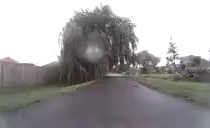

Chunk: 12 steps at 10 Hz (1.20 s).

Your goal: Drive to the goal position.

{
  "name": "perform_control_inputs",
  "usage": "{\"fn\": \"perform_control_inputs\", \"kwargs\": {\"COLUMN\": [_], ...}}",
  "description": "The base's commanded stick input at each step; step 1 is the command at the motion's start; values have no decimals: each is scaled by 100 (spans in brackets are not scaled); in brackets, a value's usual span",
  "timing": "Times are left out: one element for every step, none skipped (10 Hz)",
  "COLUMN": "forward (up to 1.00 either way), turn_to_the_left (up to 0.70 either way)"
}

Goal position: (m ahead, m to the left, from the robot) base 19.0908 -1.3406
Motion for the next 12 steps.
{"fn": "perform_control_inputs", "kwargs": {"forward": [85,85,85,85,85,85,85,85,85,85,85,85], "turn_to_the_left": [-25,-34,-29,-10,0,0,0,0,0,0,0,0]}}
